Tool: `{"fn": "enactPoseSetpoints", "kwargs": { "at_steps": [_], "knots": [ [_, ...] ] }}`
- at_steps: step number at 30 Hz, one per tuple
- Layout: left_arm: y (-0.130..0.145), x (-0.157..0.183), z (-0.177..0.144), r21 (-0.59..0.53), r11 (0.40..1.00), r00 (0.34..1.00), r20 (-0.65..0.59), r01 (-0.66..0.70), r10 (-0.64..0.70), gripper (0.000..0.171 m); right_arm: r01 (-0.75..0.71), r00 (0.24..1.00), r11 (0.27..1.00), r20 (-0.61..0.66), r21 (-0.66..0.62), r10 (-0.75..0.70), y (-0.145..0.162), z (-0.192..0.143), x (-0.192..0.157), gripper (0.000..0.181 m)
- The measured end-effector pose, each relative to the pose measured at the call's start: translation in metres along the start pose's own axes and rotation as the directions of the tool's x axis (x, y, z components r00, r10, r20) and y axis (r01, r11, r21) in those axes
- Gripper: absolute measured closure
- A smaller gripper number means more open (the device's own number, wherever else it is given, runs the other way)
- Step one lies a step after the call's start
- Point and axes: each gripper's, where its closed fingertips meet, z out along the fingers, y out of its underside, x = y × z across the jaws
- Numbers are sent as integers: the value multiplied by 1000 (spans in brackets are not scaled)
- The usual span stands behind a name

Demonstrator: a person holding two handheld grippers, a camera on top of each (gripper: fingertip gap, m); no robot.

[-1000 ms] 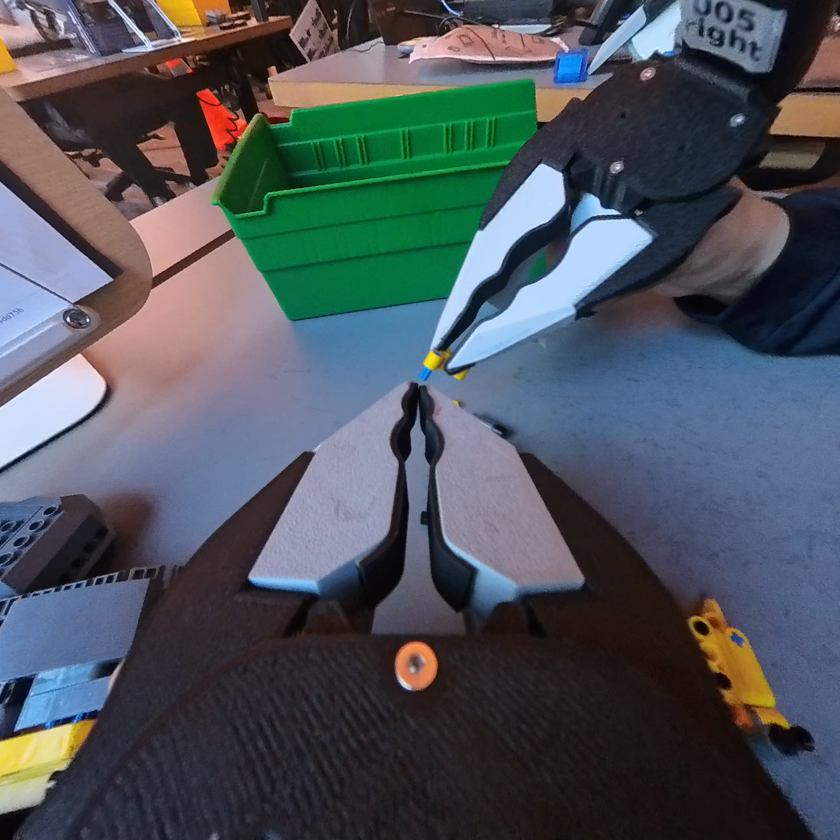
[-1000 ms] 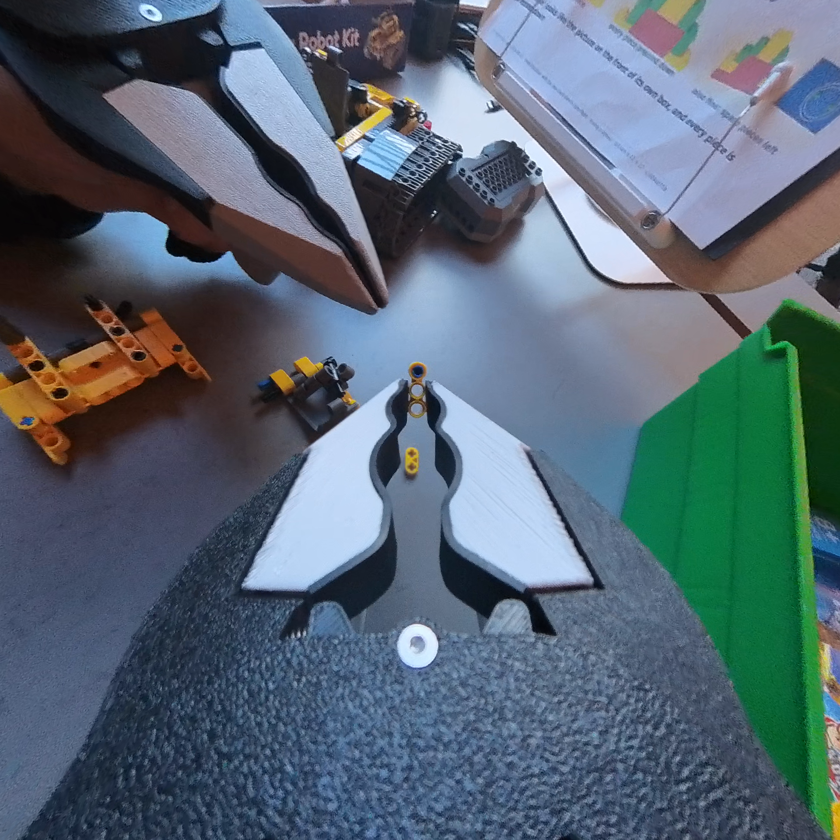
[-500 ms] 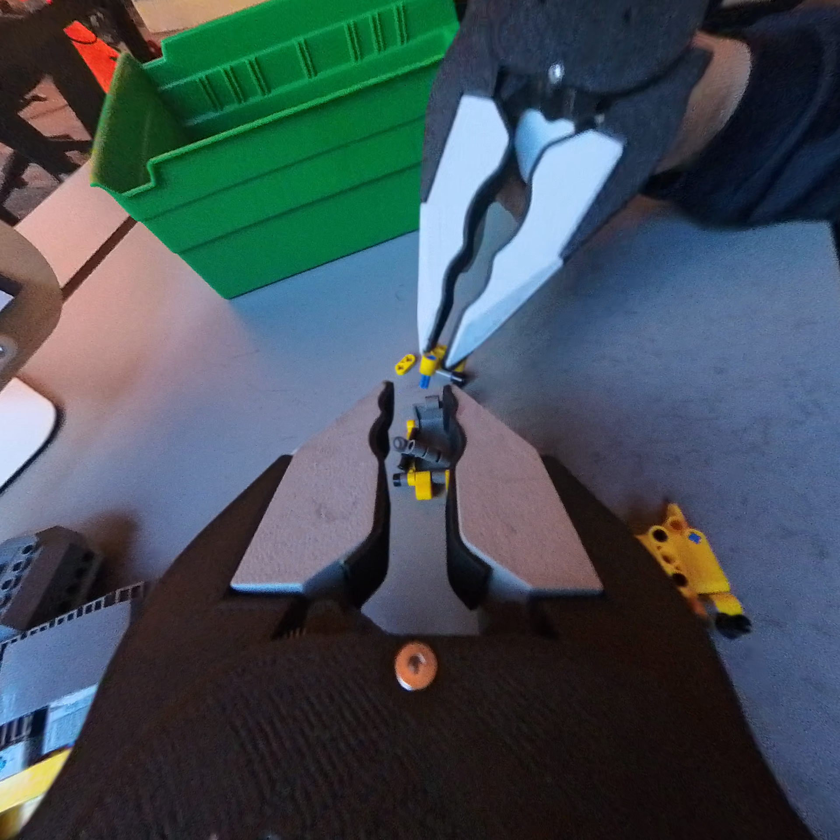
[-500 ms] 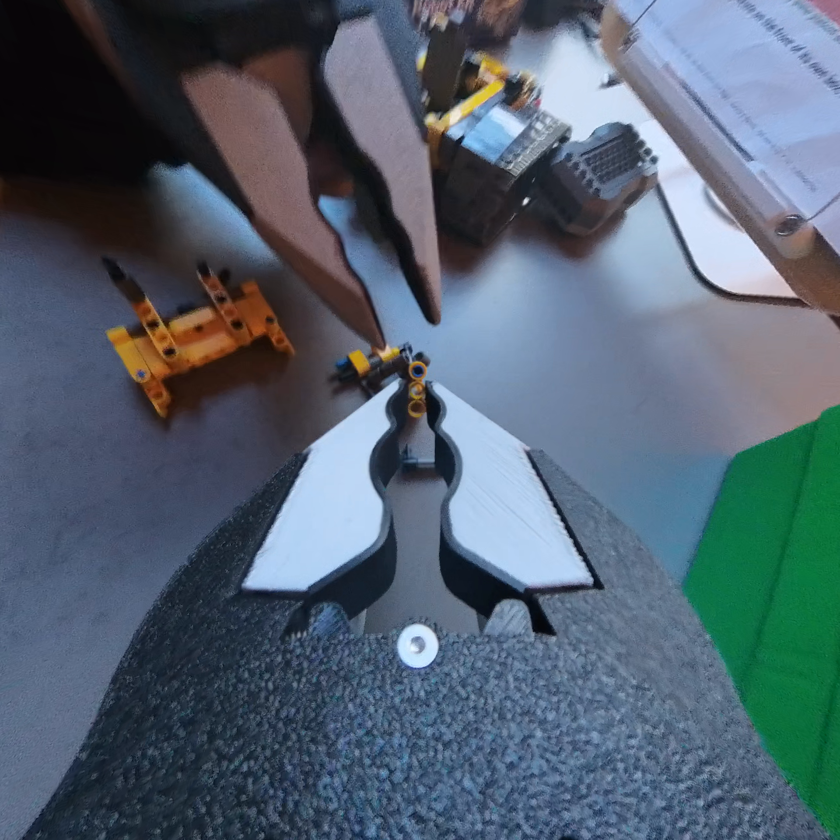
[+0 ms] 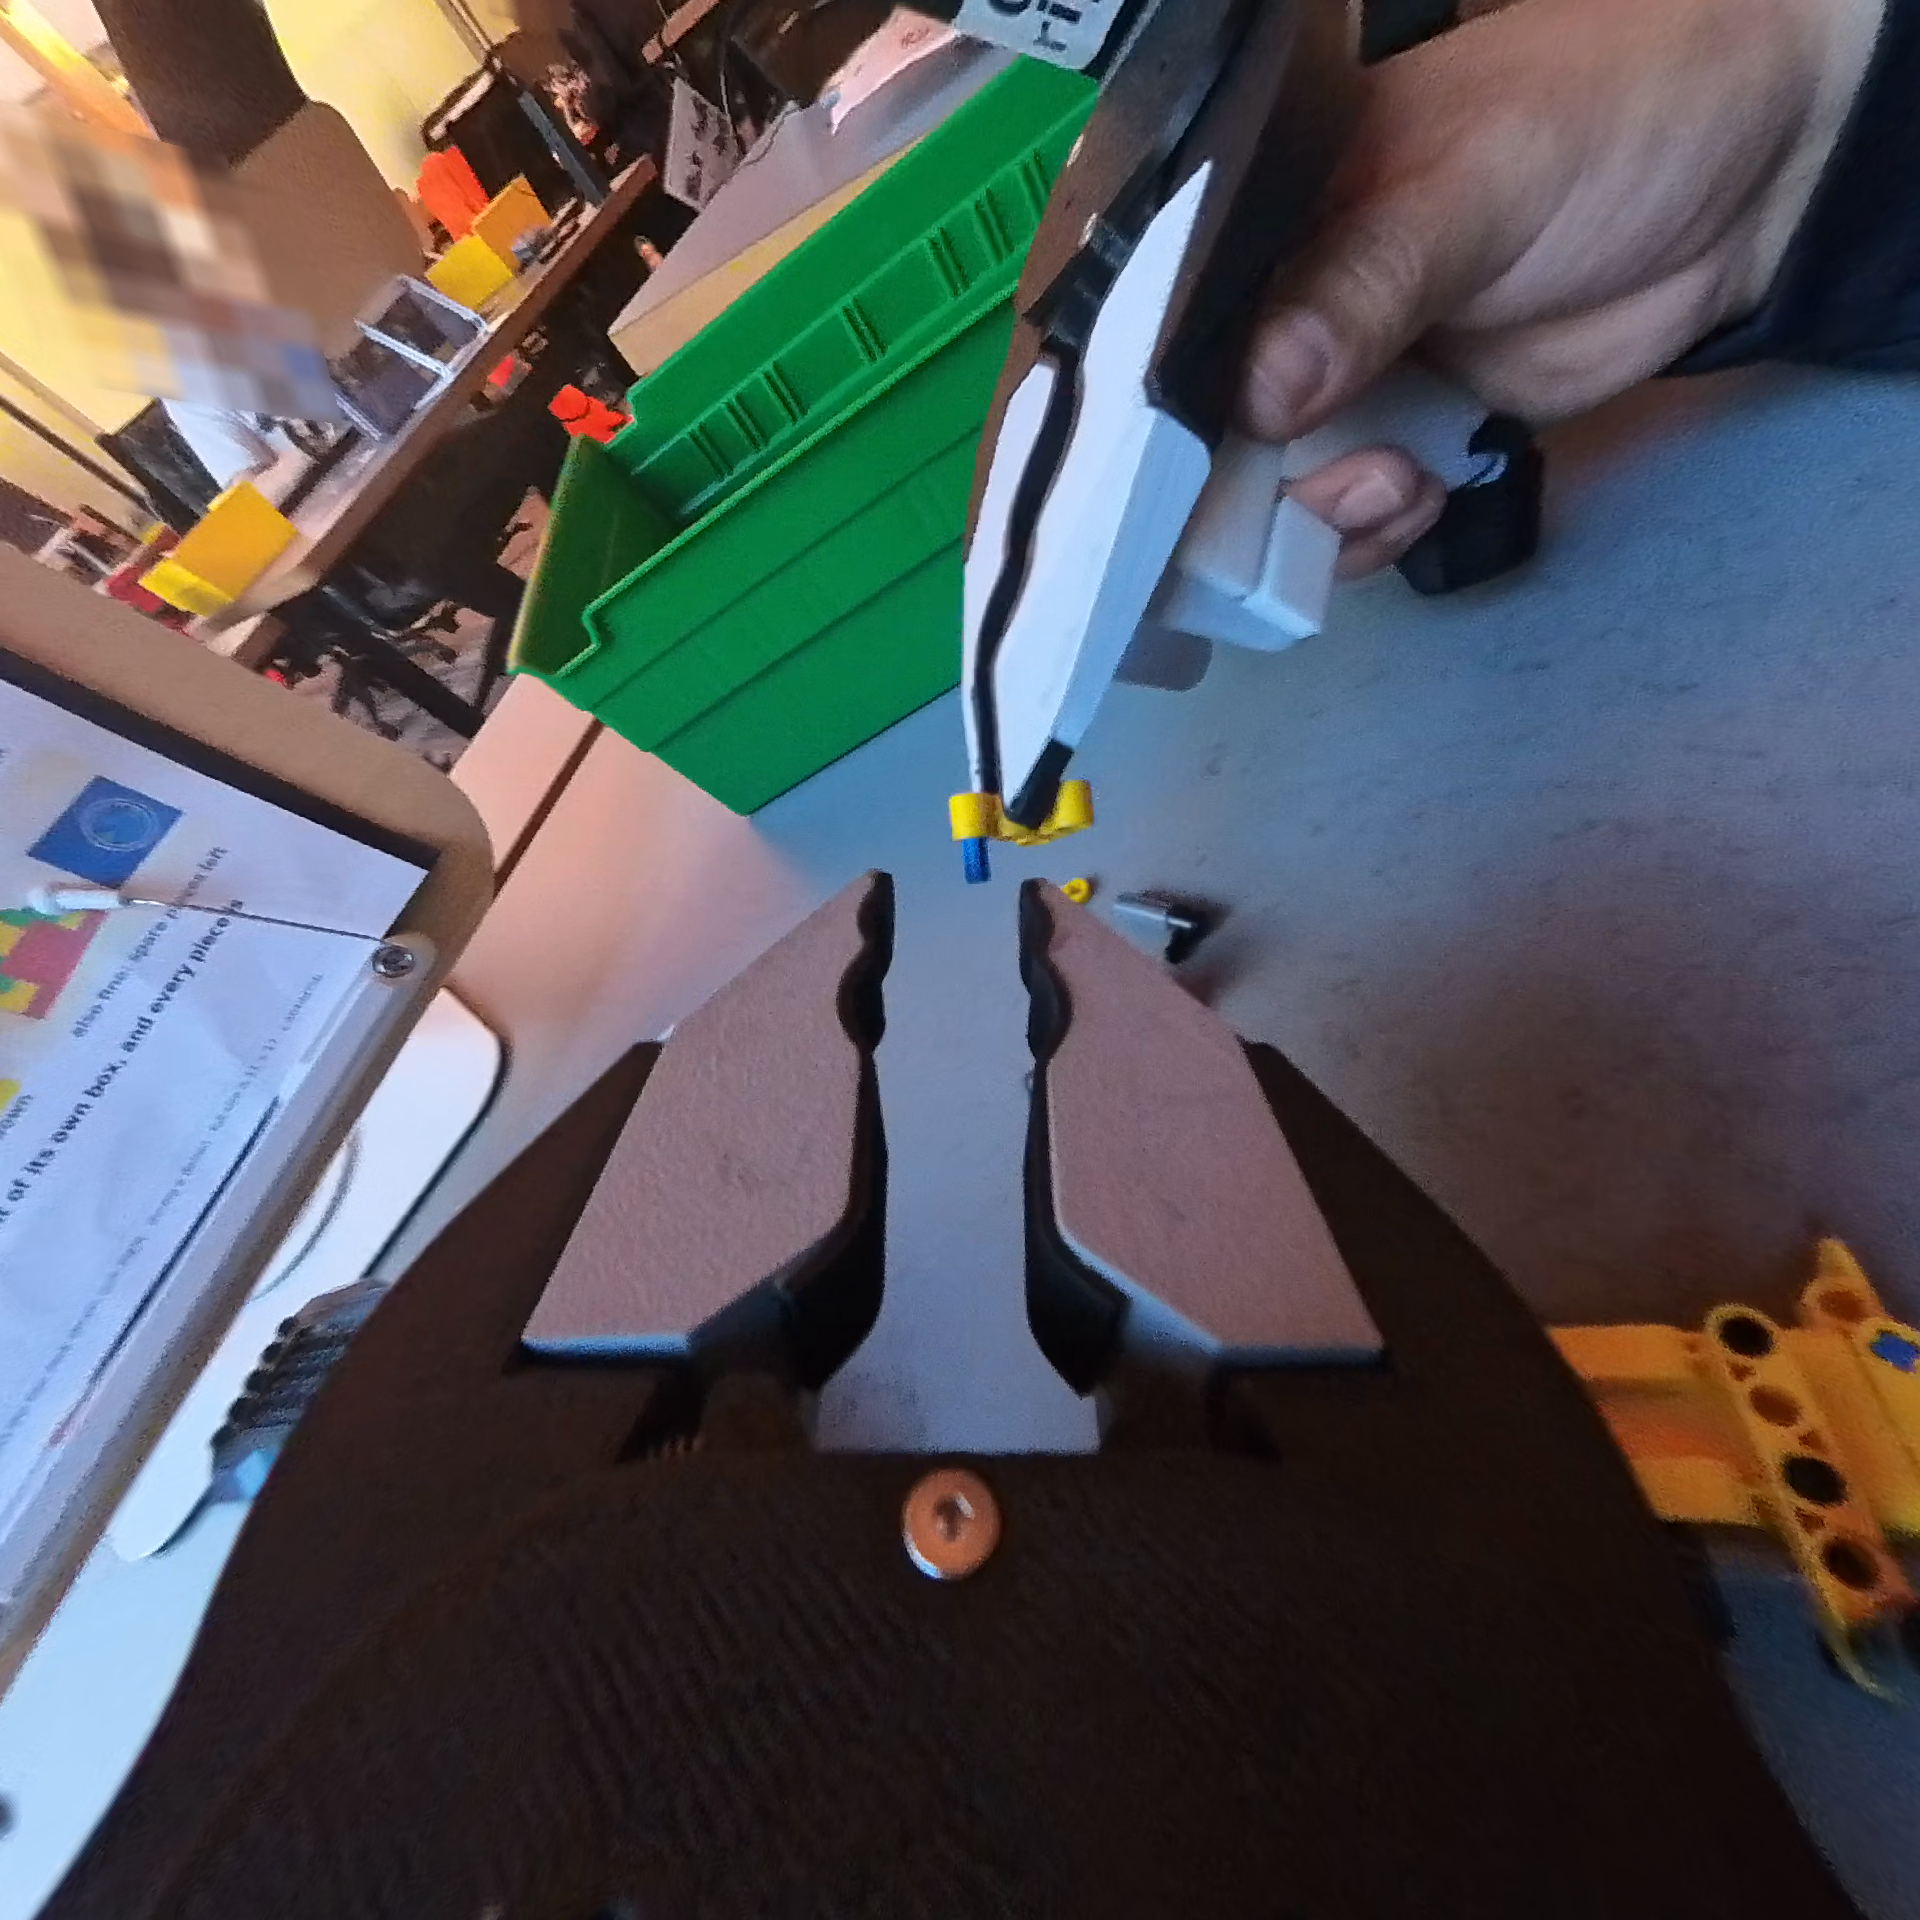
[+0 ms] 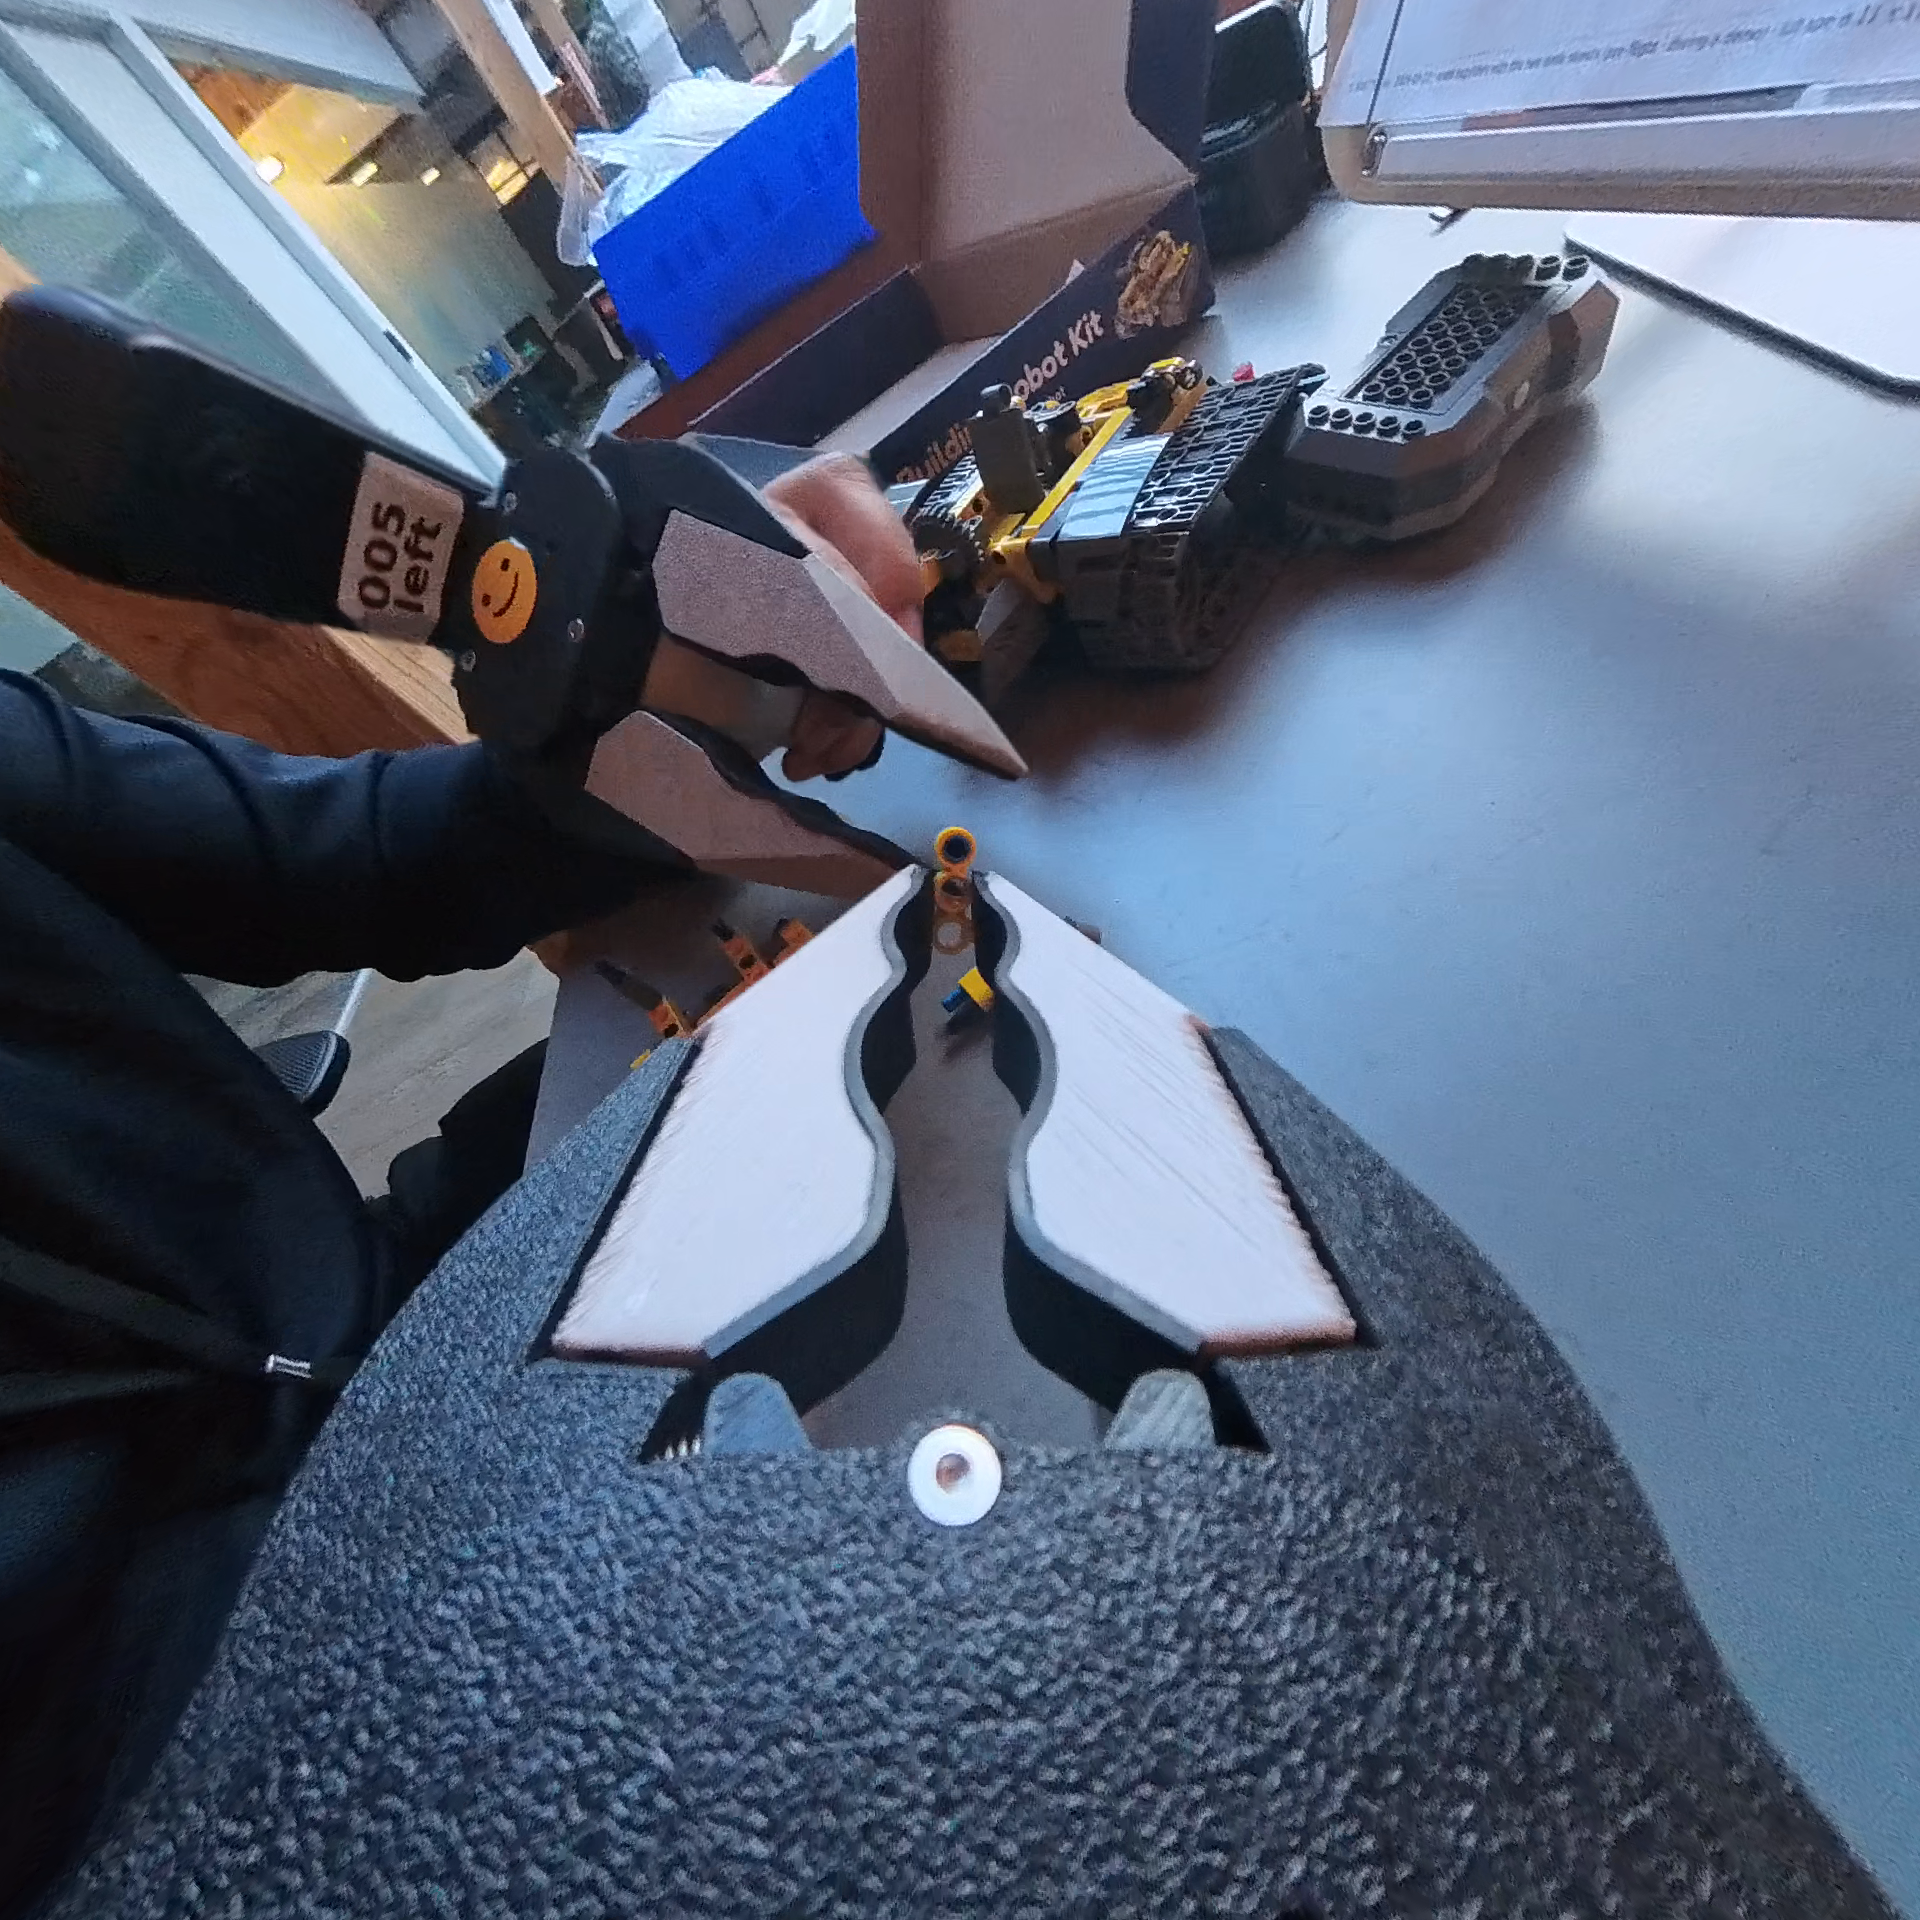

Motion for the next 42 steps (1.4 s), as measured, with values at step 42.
{"fn": "enactPoseSetpoints", "kwargs": {
  "at_steps": [42],
  "knots": [
    [-32,-22,-15,28,984,962,215,-178,168,170,135,990,973,-66,187,-125,-37,-2,-24,179]
  ]
}}
